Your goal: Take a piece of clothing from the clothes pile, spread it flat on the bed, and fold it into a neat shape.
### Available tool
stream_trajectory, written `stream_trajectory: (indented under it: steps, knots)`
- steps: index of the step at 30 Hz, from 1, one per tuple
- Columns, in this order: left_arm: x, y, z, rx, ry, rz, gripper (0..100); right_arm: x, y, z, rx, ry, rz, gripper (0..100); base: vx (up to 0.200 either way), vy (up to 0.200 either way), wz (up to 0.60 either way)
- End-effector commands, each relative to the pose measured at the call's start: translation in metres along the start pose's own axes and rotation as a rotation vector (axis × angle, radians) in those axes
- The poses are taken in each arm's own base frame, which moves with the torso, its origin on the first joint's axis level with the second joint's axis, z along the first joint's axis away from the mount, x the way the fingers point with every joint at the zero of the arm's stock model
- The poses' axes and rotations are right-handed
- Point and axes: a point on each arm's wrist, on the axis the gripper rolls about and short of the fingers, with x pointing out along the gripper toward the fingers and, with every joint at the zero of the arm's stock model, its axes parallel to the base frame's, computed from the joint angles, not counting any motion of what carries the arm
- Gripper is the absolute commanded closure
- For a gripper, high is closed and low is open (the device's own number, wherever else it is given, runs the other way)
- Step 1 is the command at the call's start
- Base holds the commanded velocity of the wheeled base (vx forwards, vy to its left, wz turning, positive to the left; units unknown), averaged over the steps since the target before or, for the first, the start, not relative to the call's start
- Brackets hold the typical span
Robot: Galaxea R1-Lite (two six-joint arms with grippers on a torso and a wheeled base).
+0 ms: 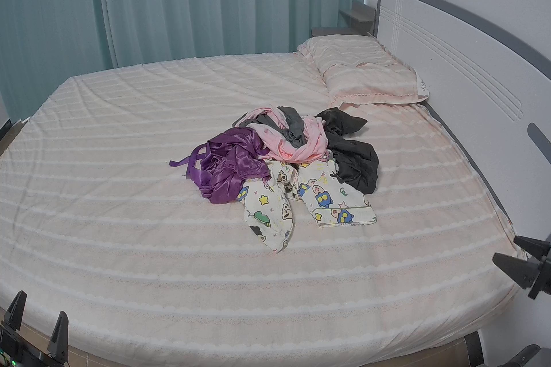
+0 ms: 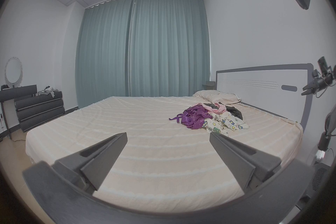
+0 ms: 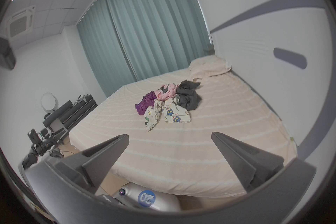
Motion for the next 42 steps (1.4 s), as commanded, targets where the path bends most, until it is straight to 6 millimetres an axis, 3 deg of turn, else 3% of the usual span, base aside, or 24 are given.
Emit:
stream_trajectory:
  steps: [1, 6, 7, 15, 16, 23, 33, 42]
  knots:
    - [0.0, 0.0, -0.005, 0.001, 0.001, 0.0, 0, 0.1, -0.023, 0.017, 0.161, 0.253, 0.035, 0, 0.0, 0.0, 0.0]
    - [0.0, 0.0, -0.005, -0.001, 0.001, 0.0, 0, 0.165, -0.036, 0.011, 0.221, 0.297, 0.036, 0, 0.0, 0.0, 0.0]
    - [0.0, 0.0, -0.005, -0.001, 0.001, 0.0, 0, 0.168, -0.036, 0.01, 0.224, 0.301, 0.036, 0, 0.0, 0.0, 0.0]
    - [0.0, 0.0, -0.005, -0.001, 0.001, 0.0, 0, 0.245, -0.054, -0.005, 0.283, 0.303, 0.004, 0, 0.0, 0.0, 0.0]
    - [0.0, 0.0, -0.005, -0.001, 0.001, 0.0, 0, 0.245, -0.054, -0.005, 0.283, 0.303, 0.004, 0, 0.0, 0.0, 0.0]
    - [0.0, 0.0, -0.005, -0.001, 0.001, 0.0, 0, 0.299, -0.06, -0.018, 0.301, 0.312, -0.027, 0, 0.0, 0.0, 0.0]
    - [0.0, 0.0, -0.005, -0.001, 0.001, -0.001, 0, 0.355, -0.058, -0.039, 0.275, 0.309, -0.061, 0, 0.0, 0.0, 0.0]
    - [0.0, 0.0, -0.005, -0.001, 0.001, 0.0, 0, 0.387, -0.05, -0.054, 0.249, 0.304, -0.066, 0, 0.0, 0.0, 0.0]
